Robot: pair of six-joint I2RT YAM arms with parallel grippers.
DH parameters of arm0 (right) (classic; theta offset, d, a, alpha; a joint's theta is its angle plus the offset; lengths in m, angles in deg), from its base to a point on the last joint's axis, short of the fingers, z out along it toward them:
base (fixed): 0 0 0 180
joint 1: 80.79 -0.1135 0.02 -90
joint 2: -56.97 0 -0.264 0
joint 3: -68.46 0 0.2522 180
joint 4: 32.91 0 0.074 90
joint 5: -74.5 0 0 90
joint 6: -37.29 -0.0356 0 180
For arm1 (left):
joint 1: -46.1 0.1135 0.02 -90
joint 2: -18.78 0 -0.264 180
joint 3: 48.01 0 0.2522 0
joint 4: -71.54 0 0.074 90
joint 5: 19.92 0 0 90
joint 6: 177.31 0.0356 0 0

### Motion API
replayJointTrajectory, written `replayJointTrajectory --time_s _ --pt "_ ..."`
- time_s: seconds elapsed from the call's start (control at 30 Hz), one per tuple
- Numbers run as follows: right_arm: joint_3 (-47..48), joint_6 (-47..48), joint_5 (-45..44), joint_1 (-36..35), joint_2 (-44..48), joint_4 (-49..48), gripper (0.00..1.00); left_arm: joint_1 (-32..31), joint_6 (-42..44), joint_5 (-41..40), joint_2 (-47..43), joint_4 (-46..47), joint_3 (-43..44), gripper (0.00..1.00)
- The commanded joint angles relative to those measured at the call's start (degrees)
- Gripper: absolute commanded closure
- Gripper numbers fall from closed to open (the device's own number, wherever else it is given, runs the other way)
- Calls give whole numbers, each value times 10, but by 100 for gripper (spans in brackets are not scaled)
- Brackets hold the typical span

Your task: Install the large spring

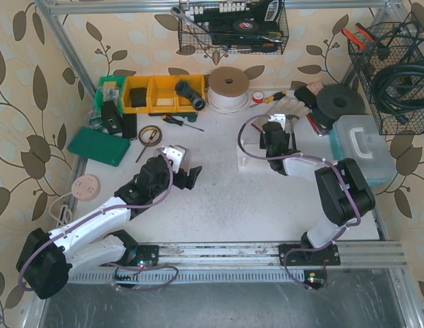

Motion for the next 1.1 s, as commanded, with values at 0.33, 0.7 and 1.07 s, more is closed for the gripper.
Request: replayJointTrajectory --time_s 0.33,0.7,1.07 --pt "22 -55 -71 -19 -57 -3 67 -1 1 4 -13 20 -4 2" --pt "47 -50 -46 -13 12 75 40 -1 2 -7 -11 5 3 2" --pt "132 -54 81 14 164 329 25 -1 -32 -126 27 -60 41 2"
